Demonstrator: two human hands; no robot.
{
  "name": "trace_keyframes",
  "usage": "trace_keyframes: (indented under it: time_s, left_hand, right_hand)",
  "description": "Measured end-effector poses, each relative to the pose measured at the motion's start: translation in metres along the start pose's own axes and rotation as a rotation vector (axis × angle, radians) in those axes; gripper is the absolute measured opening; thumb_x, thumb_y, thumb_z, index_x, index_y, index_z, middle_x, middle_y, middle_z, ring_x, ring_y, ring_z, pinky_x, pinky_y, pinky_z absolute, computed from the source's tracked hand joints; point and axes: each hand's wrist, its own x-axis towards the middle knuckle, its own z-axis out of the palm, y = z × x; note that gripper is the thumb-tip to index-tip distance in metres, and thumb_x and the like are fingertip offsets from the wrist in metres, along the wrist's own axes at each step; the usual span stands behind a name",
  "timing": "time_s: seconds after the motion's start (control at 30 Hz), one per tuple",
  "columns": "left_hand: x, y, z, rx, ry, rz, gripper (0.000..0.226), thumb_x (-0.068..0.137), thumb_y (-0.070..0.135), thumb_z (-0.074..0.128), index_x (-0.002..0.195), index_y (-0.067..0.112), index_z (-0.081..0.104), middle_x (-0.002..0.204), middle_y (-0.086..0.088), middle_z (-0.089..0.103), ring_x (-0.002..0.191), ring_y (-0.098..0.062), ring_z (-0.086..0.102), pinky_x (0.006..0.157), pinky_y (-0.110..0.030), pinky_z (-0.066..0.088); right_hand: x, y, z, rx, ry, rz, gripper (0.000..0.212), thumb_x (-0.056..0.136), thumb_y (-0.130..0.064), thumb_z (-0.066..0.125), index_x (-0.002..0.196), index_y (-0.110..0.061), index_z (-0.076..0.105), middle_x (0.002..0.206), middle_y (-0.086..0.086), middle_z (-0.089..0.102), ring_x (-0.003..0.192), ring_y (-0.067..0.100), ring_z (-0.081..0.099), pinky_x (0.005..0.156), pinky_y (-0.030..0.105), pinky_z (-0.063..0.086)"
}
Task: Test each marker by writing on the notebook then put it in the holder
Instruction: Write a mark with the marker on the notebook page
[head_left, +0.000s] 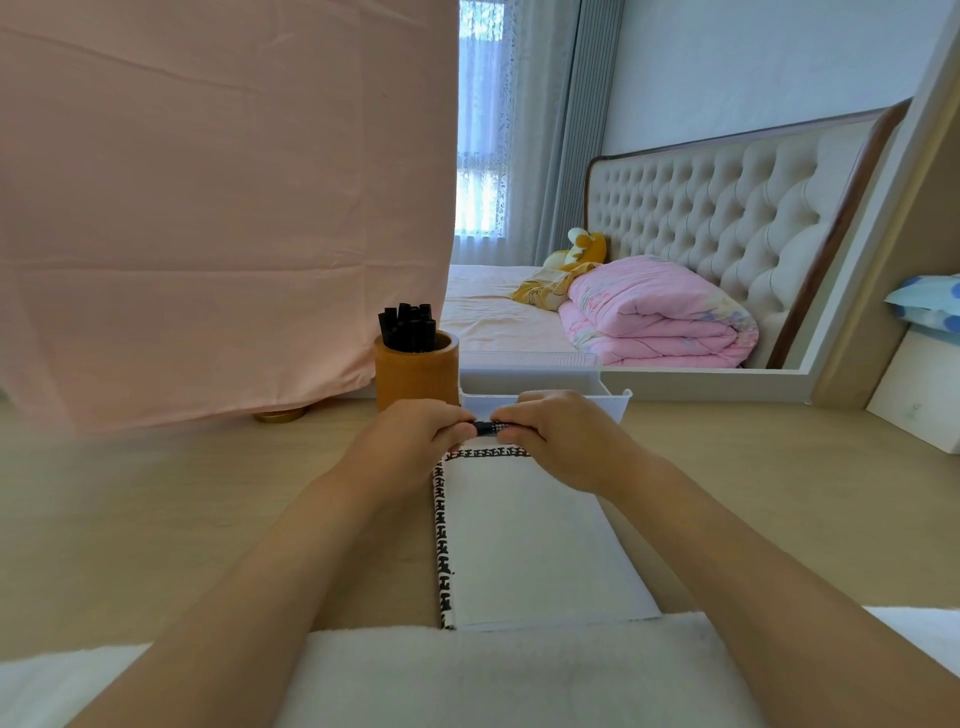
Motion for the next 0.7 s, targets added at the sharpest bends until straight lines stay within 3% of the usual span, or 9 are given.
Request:
trace_keyframes:
  time_s: [0.07, 0.13, 0.23, 0.33, 0.4, 0.47, 0.53, 0.63, 0.7]
  left_hand:
    - [-0.001, -0.001, -0.003, 0.082, 0.022, 0.081, 0.019, 0.099, 0.03, 0.055, 0.104, 0.025, 0.072, 0.087, 0.01, 0.063, 0.081, -0.006, 0.055, 0.069, -0.039, 0.05]
    - [-0.003, -0.007, -0.007, 0.135, 0.046, 0.093, 0.018, 0.098, 0.03, 0.056, 0.108, 0.026, 0.071, 0.095, 0.011, 0.062, 0.086, -0.006, 0.053, 0.071, -0.033, 0.049]
    - [-0.007, -0.022, -0.013, 0.134, 0.101, -0.035, 0.024, 0.1, 0.033, 0.051, 0.116, 0.03, 0.068, 0.102, 0.014, 0.06, 0.091, -0.005, 0.053, 0.076, -0.026, 0.046]
    - [-0.008, -0.033, -0.007, 0.158, 0.089, -0.147, 0.025, 0.098, 0.037, 0.054, 0.118, 0.032, 0.068, 0.109, 0.012, 0.057, 0.097, -0.007, 0.053, 0.083, -0.03, 0.047]
    - [-0.01, -0.037, -0.002, 0.189, 0.022, -0.228, 0.024, 0.096, 0.04, 0.055, 0.116, 0.034, 0.068, 0.11, 0.011, 0.057, 0.096, -0.008, 0.053, 0.08, -0.029, 0.046]
    - [-0.011, -0.043, 0.002, 0.2, -0.022, -0.292, 0.022, 0.095, 0.042, 0.056, 0.113, 0.037, 0.068, 0.111, 0.011, 0.063, 0.095, -0.009, 0.054, 0.078, -0.03, 0.047]
    - [-0.013, -0.046, 0.003, 0.19, -0.015, -0.322, 0.019, 0.094, 0.043, 0.057, 0.109, 0.04, 0.068, 0.109, 0.013, 0.066, 0.094, -0.008, 0.054, 0.077, -0.031, 0.049]
    - [-0.013, -0.045, 0.006, 0.189, 0.012, -0.333, 0.019, 0.094, 0.043, 0.055, 0.107, 0.041, 0.069, 0.108, 0.016, 0.066, 0.097, -0.009, 0.053, 0.079, -0.032, 0.048]
    - [-0.013, -0.043, 0.009, 0.206, 0.017, -0.342, 0.022, 0.095, 0.043, 0.052, 0.108, 0.041, 0.069, 0.111, 0.015, 0.066, 0.102, -0.011, 0.052, 0.079, -0.031, 0.046]
  right_hand:
    - [-0.001, -0.001, -0.001, 0.124, -0.092, 0.121, 0.033, 0.102, -0.033, 0.049, 0.072, -0.027, 0.061, 0.063, -0.011, 0.052, 0.06, 0.009, 0.048, 0.061, 0.03, 0.043]
    - [-0.003, 0.001, -0.004, 0.265, -0.149, 0.256, 0.04, 0.102, -0.032, 0.05, 0.063, -0.025, 0.055, 0.058, -0.009, 0.048, 0.055, 0.007, 0.043, 0.061, 0.027, 0.04]
    - [-0.008, 0.007, -0.01, 0.365, -0.129, 0.337, 0.032, 0.101, -0.029, 0.052, 0.077, -0.019, 0.071, 0.063, -0.007, 0.055, 0.056, 0.004, 0.045, 0.062, 0.022, 0.039]
    - [-0.01, 0.007, -0.012, 0.437, -0.077, 0.347, 0.035, 0.101, -0.023, 0.053, 0.07, -0.028, 0.068, 0.062, -0.007, 0.056, 0.055, 0.004, 0.045, 0.061, 0.022, 0.039]
    - [-0.008, 0.006, -0.01, 0.476, -0.068, 0.356, 0.034, 0.101, -0.018, 0.051, 0.074, -0.015, 0.07, 0.063, -0.003, 0.054, 0.056, 0.007, 0.043, 0.06, 0.025, 0.038]
    - [-0.006, 0.007, -0.009, 0.54, -0.064, 0.366, 0.026, 0.102, -0.012, 0.049, 0.098, -0.011, 0.075, 0.07, -0.001, 0.056, 0.058, 0.009, 0.045, 0.06, 0.026, 0.039]
    - [-0.006, 0.005, -0.013, 0.658, -0.033, 0.386, 0.033, 0.101, -0.006, 0.048, 0.124, -0.021, 0.066, 0.076, -0.002, 0.059, 0.053, 0.006, 0.047, 0.055, 0.021, 0.041]
    - [-0.005, -0.001, -0.022, 0.76, 0.005, 0.365, 0.026, 0.1, -0.002, 0.049, 0.112, -0.023, 0.057, 0.086, 0.009, 0.06, 0.046, 0.014, 0.048, 0.045, 0.022, 0.042]
    - [-0.005, -0.004, -0.028, 0.813, -0.003, 0.363, 0.023, 0.101, -0.001, 0.048, 0.097, -0.019, 0.061, 0.084, 0.006, 0.063, 0.05, 0.019, 0.054, 0.046, 0.028, 0.046]
